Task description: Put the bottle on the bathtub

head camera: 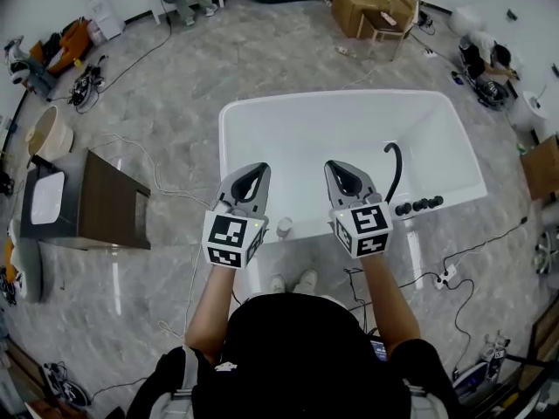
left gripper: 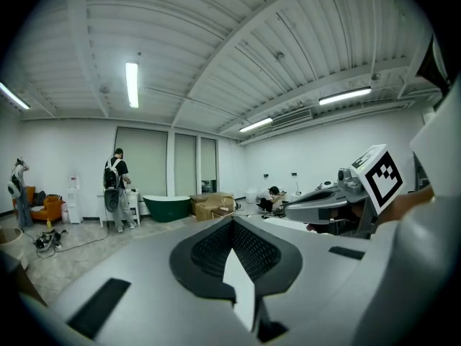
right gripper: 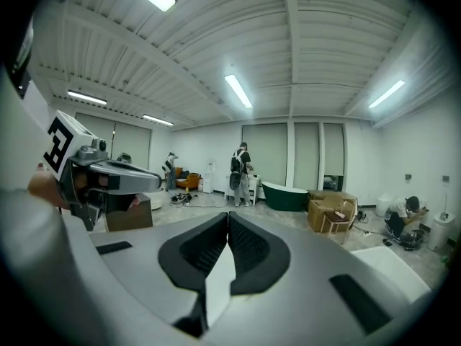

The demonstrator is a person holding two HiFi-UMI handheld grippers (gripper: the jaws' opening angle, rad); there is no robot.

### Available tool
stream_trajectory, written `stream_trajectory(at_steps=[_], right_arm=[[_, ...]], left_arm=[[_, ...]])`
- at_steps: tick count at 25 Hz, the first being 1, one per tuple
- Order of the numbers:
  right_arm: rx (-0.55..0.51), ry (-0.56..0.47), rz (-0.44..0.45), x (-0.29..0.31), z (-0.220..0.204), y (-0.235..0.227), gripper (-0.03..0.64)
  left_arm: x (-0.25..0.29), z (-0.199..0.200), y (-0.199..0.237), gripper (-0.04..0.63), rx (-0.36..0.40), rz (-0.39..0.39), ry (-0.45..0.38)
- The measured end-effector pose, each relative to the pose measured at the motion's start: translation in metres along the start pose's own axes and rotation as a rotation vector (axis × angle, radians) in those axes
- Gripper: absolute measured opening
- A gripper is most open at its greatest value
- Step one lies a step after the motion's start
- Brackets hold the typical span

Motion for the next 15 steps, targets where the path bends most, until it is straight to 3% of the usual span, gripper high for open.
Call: stream_trajectory(at_steps=[8, 12, 15], right_arm=[[-0.012, -0.103, 0.017, -0.021, 0.058, 0.003, 0.023], [-0.02, -0.143, 0.03, -0.024, 0.073, 0.008, 0.023], [-0.019, -0.153, 0.039, -0.024, 0.077, 0.013, 0.023]], left_arm=[[-0.015, 0.062, 0.009, 0.014, -0.033, 0.026, -0.106], [-0.019, 0.077, 0.011, 0.014, -0.007, 0.036, -0.137], [-0.022, 0.081, 0.014, 0.014, -0.037, 0.026, -0.153]])
Point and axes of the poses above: the fingertips, and each gripper's own axes: x forward along the fingers, y to its left, z out of its top, the point moved 6 cm from there along -x, backward along the fingers, and after that the axes turned 15 degrees about x, right-handed, at the moved point
